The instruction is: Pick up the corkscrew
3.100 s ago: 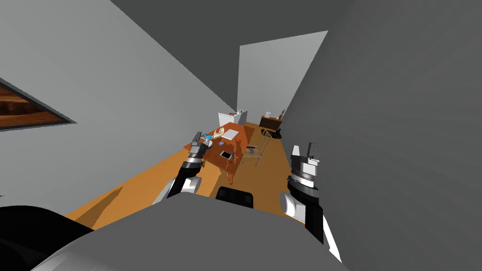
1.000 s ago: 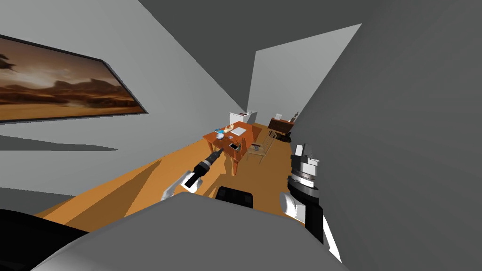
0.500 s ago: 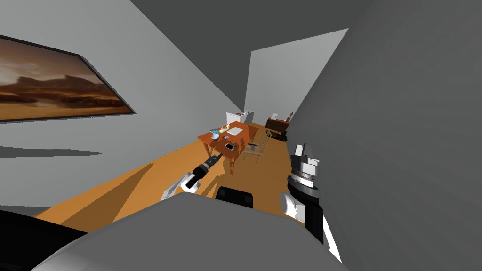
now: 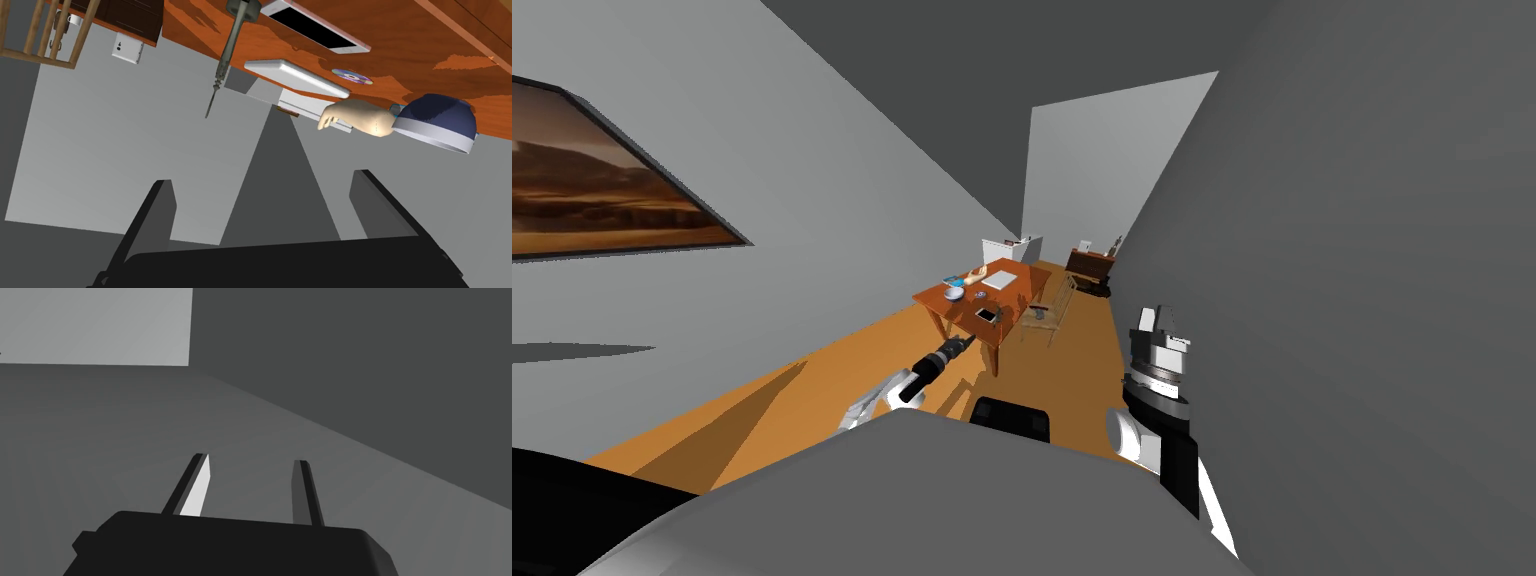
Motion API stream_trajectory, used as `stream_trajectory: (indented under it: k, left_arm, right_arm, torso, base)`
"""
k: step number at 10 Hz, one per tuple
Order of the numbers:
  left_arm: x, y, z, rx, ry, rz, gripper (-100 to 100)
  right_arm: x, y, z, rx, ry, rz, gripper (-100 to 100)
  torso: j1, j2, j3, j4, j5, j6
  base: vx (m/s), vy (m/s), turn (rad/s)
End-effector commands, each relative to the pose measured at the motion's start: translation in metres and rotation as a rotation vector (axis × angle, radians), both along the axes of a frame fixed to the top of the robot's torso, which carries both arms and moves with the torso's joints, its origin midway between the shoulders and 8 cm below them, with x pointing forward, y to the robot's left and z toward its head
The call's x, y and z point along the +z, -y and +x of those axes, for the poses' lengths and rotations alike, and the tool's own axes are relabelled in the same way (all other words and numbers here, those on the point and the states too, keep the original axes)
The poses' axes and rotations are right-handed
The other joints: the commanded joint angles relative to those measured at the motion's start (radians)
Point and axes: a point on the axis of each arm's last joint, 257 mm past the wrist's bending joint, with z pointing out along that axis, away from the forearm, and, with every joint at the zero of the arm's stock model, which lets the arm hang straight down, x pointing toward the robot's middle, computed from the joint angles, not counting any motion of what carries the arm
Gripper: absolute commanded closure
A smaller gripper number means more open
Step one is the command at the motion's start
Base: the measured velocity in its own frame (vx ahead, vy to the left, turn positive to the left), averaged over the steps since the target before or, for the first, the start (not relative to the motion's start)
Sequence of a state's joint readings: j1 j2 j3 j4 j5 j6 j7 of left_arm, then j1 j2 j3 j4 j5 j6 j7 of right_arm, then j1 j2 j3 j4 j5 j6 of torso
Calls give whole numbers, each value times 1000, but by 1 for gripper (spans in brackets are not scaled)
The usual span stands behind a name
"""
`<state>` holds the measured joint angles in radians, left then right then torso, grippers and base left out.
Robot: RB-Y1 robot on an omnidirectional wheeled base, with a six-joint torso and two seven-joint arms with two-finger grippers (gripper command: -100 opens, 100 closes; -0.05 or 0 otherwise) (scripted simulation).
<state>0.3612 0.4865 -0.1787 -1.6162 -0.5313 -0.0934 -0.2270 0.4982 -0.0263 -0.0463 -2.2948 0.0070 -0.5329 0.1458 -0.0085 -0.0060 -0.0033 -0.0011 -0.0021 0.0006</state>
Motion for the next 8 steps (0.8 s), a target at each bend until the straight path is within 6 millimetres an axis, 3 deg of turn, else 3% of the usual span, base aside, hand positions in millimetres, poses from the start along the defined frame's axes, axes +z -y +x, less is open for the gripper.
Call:
stream_trajectory:
  k: [1,4,8]
  left_arm:
    - [-11,-8,1,6,-19,33,-100]
    - [-40,-54,-14,25,-96,162,-100]
    - [-60,-109,-30,54,-169,287,-100]
  right_arm:
    - [0,0,0,0,0,0,0]
    - [0,0,0,0,0,0,0]
    - [0,0,0,0,0,0,0]
  torso:
    - [0,0,0,0,0,0]
    - [2,-2,-1,0,0,0]
    - [0,-6,-4,-1,0,0]
  base:
    - [71,-80,-57]
    - [125,-92,-175]
    - [192,-92,-199]
